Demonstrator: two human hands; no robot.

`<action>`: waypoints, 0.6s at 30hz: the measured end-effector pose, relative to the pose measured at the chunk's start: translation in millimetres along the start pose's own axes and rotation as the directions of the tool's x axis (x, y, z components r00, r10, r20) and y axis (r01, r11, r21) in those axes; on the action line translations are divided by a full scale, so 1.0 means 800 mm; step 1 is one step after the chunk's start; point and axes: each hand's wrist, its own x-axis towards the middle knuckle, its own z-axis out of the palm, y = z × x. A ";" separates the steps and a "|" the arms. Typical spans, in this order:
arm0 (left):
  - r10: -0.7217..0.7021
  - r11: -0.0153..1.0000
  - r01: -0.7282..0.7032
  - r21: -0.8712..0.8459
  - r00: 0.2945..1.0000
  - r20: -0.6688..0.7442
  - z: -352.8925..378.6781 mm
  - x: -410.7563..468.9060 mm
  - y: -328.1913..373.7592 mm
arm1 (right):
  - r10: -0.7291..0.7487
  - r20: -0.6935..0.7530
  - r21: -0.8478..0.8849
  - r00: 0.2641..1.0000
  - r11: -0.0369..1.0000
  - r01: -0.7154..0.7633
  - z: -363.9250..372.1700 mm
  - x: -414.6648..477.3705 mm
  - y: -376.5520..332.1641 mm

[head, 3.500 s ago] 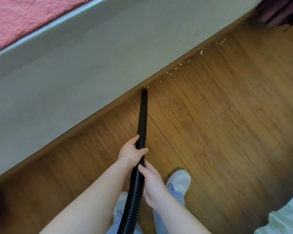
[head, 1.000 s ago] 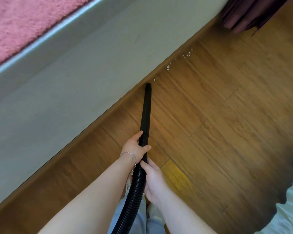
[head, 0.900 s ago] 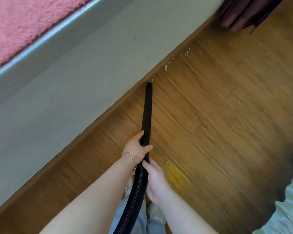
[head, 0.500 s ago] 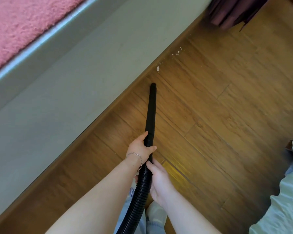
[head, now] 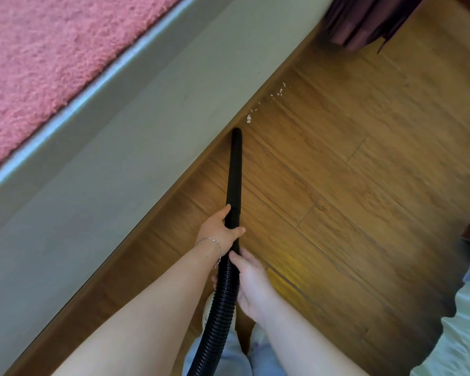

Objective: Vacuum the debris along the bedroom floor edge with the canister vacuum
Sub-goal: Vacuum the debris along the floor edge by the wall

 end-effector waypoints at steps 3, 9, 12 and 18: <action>0.007 1.000 -0.007 0.003 1.000 -0.003 -0.001 0.012 0.017 | -0.007 -0.009 0.013 1.000 1.000 0.007 -0.001 0.008 -0.015; 0.026 0.999 -0.026 0.024 1.000 0.006 0.004 0.029 0.044 | -0.010 -0.001 0.058 1.000 0.998 0.010 -0.008 0.020 -0.040; 0.018 1.000 -0.018 0.018 1.000 0.002 0.009 0.036 0.054 | -0.003 0.005 0.054 1.000 0.999 0.003 -0.015 0.023 -0.052; 0.009 1.000 -0.008 0.024 1.000 -0.014 0.024 0.051 0.075 | -0.013 0.028 0.048 1.000 0.999 0.012 -0.032 0.030 -0.076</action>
